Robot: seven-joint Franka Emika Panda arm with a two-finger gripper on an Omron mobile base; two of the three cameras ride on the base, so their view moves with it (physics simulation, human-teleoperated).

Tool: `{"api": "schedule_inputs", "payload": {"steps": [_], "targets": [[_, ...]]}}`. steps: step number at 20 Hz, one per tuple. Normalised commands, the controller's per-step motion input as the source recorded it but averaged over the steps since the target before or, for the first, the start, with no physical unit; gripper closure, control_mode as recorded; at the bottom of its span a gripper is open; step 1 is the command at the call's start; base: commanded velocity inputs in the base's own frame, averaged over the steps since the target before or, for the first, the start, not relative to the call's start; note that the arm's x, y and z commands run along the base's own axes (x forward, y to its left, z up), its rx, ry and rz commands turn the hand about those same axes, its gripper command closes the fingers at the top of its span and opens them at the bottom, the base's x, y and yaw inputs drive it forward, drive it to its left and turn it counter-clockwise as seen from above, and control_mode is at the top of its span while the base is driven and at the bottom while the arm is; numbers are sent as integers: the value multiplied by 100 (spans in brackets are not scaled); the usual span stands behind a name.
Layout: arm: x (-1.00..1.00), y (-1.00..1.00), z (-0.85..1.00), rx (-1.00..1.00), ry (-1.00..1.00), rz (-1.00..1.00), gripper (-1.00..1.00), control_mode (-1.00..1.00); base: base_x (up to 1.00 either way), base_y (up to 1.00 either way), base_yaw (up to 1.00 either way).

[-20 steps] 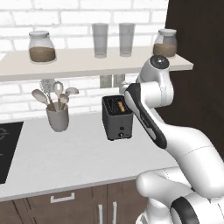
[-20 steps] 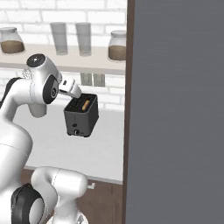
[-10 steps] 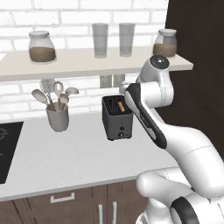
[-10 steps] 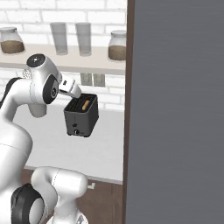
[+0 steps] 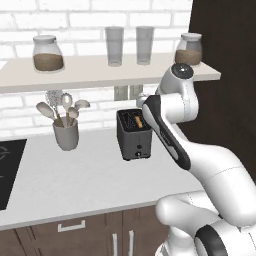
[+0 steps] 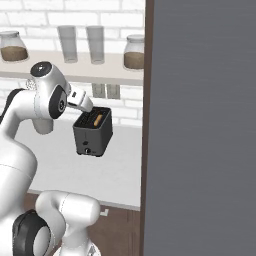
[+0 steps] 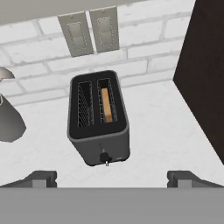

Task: Start the toaster. Once the lever pops up, take the bread to the plate on the dining counter.

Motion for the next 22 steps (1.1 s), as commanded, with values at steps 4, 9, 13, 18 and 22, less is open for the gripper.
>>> {"api": "schedule_inputs", "payload": {"steps": [4,9,13,18,22], "targets": [[0,0,0,0,0,0,-100,-100,0,0,0],[0,0,0,0,0,0,-100,-100,0,0,0],[0,0,0,0,0,0,-100,-100,0,0,0],[0,0,0,0,0,0,-100,-100,0,0,0],[0,0,0,0,0,0,-100,-100,0,0,0]]}}
